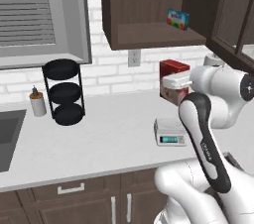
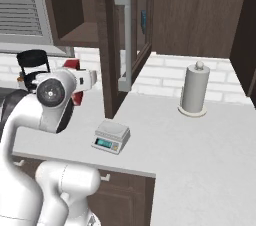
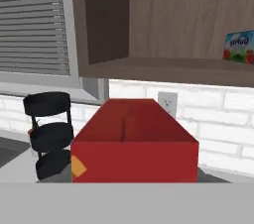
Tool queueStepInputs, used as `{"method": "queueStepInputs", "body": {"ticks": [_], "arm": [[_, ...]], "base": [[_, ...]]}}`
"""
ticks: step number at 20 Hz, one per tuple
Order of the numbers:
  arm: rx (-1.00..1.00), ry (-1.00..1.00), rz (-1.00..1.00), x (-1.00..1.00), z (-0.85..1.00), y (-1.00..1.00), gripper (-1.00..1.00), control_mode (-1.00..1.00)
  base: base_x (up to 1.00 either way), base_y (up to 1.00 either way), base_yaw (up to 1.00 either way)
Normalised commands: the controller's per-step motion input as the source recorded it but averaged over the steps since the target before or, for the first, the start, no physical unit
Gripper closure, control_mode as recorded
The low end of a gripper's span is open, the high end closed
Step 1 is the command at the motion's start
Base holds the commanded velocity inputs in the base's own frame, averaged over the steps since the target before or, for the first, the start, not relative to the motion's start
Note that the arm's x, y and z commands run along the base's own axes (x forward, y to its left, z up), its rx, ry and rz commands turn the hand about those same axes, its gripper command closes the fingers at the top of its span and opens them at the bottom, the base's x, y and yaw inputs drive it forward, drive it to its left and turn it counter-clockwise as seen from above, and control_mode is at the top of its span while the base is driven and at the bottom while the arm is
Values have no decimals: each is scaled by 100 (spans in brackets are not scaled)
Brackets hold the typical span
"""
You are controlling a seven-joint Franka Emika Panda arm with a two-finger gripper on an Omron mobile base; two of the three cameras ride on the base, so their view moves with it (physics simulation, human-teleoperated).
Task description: Pick the cereal and place it on the digital scale for weighing, and close the cabinet.
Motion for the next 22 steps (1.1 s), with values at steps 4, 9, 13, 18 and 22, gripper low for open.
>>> {"method": "queueStepInputs", "body": {"ticks": [4, 9, 13, 18, 22], "arm": [[0, 0, 0, 4, -57, 0, 100, -100], [0, 0, 3, 17, -40, -10, 100, -100], [0, 0, 9, 20, -34, -16, 100, -100], [0, 0, 13, 20, -44, -16, 100, -100], [0, -9, 14, 22, -59, -1, 100, -100]], "base": [[0, 0, 0], [0, 0, 0], [0, 0, 0], [0, 0, 0], [0, 0, 0]]}}
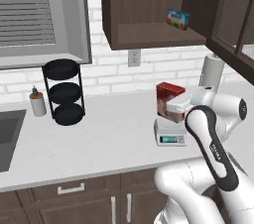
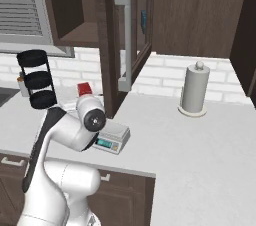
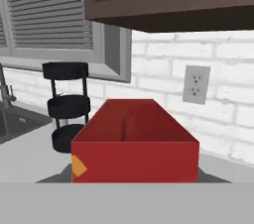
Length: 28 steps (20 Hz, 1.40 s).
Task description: Pick the cereal and place it on the digital scale for weighing, and close the cabinet.
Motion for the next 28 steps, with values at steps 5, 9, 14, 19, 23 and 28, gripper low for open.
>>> {"method": "queueStepInputs", "body": {"ticks": [5, 9, 14, 19, 23, 28], "arm": [[0, -4, 12, 33, -44, -6, 100, -100], [0, 0, 10, 29, -39, -24, 100, -100], [0, 1, 5, 24, -27, -29, 100, -100], [0, 0, 6, 2, -23, -30, 100, -100], [0, -1, 7, 0, -25, -28, 100, -100], [0, -3, 6, 0, -25, -19, 100, -100]], "base": [[0, 0, 0], [0, 0, 0], [0, 0, 0], [0, 0, 0], [0, 0, 0], [0, 0, 0]]}}
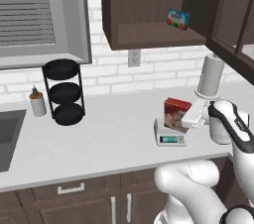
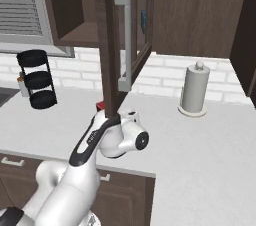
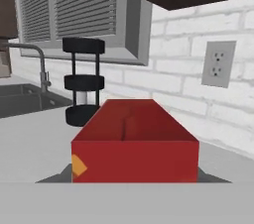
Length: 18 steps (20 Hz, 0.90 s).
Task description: Pick the cereal and place it on the digital scale for weighing, and close the cabinet.
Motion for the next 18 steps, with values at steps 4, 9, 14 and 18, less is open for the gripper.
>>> {"method": "queueStepInputs", "body": {"ticks": [4, 9, 14, 18], "arm": [[0, 0, 3, 5, -16, -12, 100, -100], [1, 0, 4, 23, -3, -1, 100, -100], [0, 0, 3, 39, 0, 0, 100, -100], [0, -1, 4, 30, -11, 0, 100, -100]], "base": [[0, 0, 0], [0, 0, 0], [0, 0, 0], [0, 0, 0]]}}
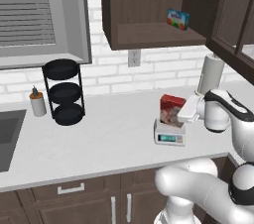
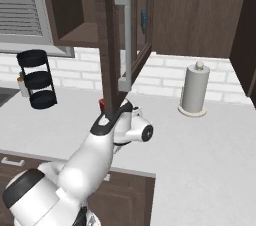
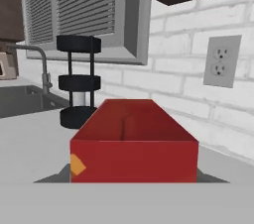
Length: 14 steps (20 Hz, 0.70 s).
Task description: Pick the cereal and place it on the digital scale for weighing, and close the cabinet.
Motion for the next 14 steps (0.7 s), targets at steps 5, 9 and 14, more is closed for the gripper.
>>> {"method": "queueStepInputs", "body": {"ticks": [5, 9, 14], "arm": [[0, -3, 3, 25, -23, 0, 100, -100], [0, 0, 1, 3, -17, 0, 100, -100], [0, 0, 1, -27, -6, 0, 100, -100]], "base": [[0, 0, 0], [0, 0, 0], [0, 0, 0]]}}
